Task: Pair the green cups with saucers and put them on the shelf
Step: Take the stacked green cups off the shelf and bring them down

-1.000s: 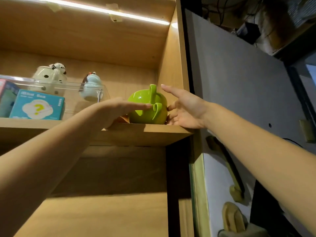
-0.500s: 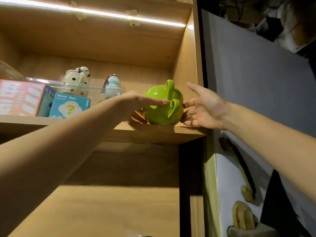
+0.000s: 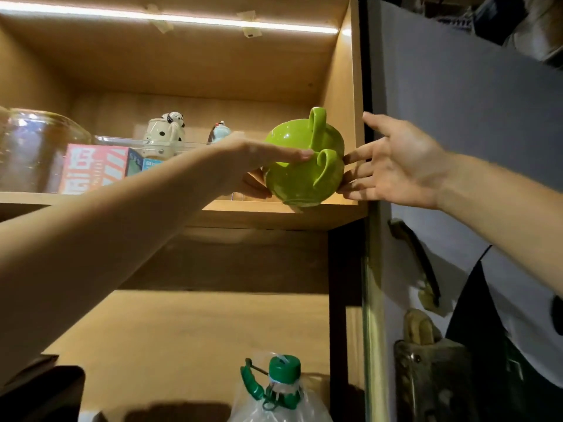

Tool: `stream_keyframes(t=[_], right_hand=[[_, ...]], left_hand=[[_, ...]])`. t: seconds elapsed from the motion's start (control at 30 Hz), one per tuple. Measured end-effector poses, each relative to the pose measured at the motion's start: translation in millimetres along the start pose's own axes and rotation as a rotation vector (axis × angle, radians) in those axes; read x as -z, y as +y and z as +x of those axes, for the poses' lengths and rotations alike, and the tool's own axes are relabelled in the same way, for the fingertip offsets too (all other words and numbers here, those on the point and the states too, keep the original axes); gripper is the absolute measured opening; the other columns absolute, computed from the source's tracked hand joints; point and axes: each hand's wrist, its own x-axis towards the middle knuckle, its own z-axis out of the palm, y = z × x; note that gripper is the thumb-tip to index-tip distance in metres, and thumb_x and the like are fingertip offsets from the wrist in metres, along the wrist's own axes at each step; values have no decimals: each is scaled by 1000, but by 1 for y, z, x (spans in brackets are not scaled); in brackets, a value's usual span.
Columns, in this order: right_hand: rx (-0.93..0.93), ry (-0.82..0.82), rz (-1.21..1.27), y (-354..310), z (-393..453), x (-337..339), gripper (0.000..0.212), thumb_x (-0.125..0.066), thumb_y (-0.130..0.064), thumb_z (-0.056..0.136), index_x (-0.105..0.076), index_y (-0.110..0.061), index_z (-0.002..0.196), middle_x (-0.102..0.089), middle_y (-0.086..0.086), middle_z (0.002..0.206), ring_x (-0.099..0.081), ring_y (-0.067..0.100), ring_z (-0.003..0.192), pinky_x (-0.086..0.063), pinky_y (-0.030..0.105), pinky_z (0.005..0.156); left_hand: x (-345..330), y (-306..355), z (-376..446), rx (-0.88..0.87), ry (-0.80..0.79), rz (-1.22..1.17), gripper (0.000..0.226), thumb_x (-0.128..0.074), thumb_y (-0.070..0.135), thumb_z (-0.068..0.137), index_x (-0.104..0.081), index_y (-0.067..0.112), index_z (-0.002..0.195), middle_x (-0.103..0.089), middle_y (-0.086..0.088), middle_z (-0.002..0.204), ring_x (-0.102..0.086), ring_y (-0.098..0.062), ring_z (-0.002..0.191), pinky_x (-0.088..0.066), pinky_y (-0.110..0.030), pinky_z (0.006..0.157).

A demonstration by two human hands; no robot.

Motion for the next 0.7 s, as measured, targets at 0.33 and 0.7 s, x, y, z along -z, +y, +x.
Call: stream_keyframes(t=[0.33, 0.7], right_hand=[[-123, -88, 148, 60, -81, -22, 65, -27, -49, 94, -36, -2, 138, -55, 21, 127, -55, 30, 115, -43, 39, 95], [-304, 3, 411, 178, -160, -66, 51, -31, -40, 96, -47, -7, 131, -61, 14, 121, -58, 22, 113, -44, 33, 97]], left_hand=[[-22, -65, -103, 26, 5, -186, 75, -78, 39, 30, -66, 3, 96, -72, -15, 97, -68, -26, 92, -57, -33, 80], [-74, -193, -210, 30, 117, -277, 88, -91, 31, 39, -56, 16, 118, -70, -1, 106, -68, -12, 94, -56, -20, 76]])
